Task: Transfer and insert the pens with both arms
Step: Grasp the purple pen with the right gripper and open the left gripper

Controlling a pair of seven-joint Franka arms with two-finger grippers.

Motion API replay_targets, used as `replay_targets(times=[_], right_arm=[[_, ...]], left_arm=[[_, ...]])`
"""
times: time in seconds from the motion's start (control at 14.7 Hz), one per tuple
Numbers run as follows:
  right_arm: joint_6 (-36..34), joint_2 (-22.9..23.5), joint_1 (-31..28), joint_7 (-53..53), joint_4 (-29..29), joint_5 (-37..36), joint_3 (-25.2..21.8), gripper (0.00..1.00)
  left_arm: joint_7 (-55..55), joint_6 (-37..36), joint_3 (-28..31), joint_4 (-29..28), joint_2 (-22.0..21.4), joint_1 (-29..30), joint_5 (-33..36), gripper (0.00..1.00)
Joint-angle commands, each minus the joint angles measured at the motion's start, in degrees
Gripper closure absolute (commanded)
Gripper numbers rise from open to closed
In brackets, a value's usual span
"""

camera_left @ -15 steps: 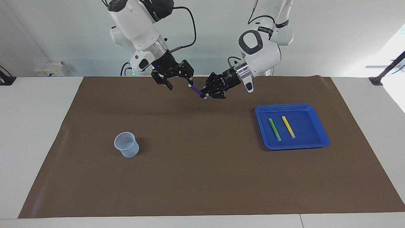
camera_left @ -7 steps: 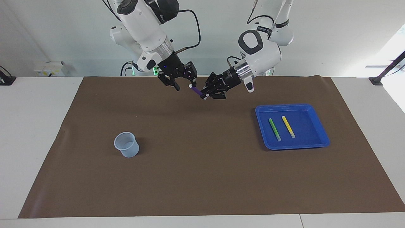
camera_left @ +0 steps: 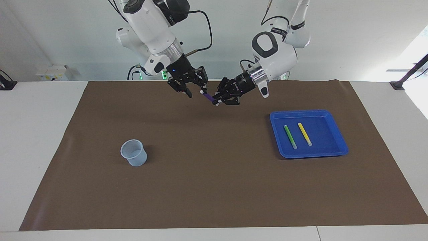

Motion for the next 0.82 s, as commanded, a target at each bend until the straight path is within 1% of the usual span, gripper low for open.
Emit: replay_targets(times=[0.0, 0.07, 0.14, 0.68, 0.75], right_arm=[[1.4, -1.1, 0.1, -1.5, -1.6, 1.3, -0.1, 0.52], [1.4, -1.1, 0.1, -1.5, -1.6, 1.3, -0.1, 0.74], [1.4, -1.1, 0.1, -1.5, -1.6, 1.3, -0.1, 0.99], [2.2, -0.6, 0.0, -1.4, -0.8, 0.6, -0.2, 1.0], [2.2, -0.6, -0.1, -1.5, -0.8, 0.4, -0.3, 1.0]], left_arm=[[-0.4, 1.7, 0.6, -1.4, -1.1, -1.3, -1.5, 1.0], [-0.4, 1.8, 0.6, -1.4, -1.1, -1.3, -1.5, 1.0], [-0.4, 1.8, 0.6, -1.4, -1.1, -1.3, -1.6, 1.0], [0.2, 3.4, 0.6, -1.3, -1.1, -2.5, -2.9, 1.0], [2.5, 3.9, 0.6, -1.1, -1.0, -2.9, -2.9, 0.01]])
